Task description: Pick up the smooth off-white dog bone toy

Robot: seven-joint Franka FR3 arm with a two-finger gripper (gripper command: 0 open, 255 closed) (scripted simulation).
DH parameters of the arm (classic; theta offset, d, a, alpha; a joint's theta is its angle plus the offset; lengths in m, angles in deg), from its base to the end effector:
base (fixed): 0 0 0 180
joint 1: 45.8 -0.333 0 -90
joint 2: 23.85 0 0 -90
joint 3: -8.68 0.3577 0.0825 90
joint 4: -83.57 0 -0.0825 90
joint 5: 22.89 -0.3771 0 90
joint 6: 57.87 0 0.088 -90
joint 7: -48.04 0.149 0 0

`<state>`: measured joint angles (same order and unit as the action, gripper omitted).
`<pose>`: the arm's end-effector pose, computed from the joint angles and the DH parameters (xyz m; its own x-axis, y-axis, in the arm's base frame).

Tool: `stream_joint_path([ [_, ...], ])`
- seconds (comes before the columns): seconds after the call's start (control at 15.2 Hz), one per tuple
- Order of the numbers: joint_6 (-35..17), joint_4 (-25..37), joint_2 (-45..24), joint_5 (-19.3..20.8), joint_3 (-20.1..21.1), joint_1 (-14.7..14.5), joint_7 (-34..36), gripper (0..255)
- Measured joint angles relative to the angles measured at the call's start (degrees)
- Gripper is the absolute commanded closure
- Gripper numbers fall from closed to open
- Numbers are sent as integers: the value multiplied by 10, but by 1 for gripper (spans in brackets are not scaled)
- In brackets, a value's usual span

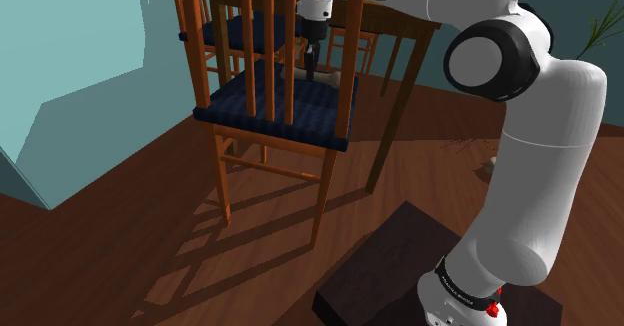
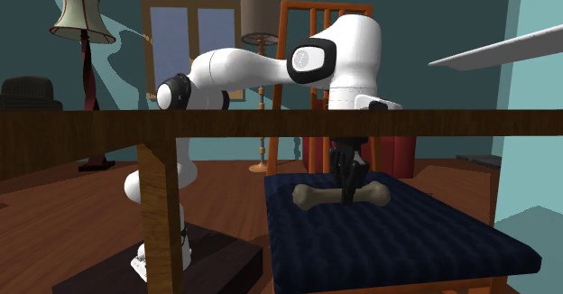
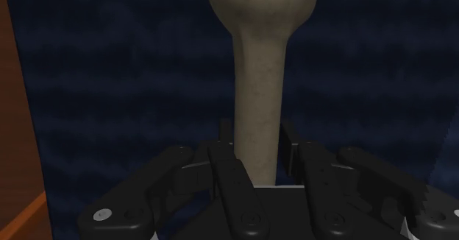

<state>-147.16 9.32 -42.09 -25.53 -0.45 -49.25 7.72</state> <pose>0.6483 -0.0410 0.5612 0.8182 0.5733 -0.0420 0.5725 -0.8193 -0.0309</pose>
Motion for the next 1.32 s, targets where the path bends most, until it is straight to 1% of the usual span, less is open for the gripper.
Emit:
stream_joint_path([
  [0.33, 0, 1, -1, 0, 0, 0, 0, 255],
  [0.59, 28, 37, -10, -2, 0, 3, -1, 255],
  [1.12, 108, 151, -44, -7, -1, 10, -2, 255],
  [1.32, 148, 216, -69, -11, -1, 15, -2, 255],
])
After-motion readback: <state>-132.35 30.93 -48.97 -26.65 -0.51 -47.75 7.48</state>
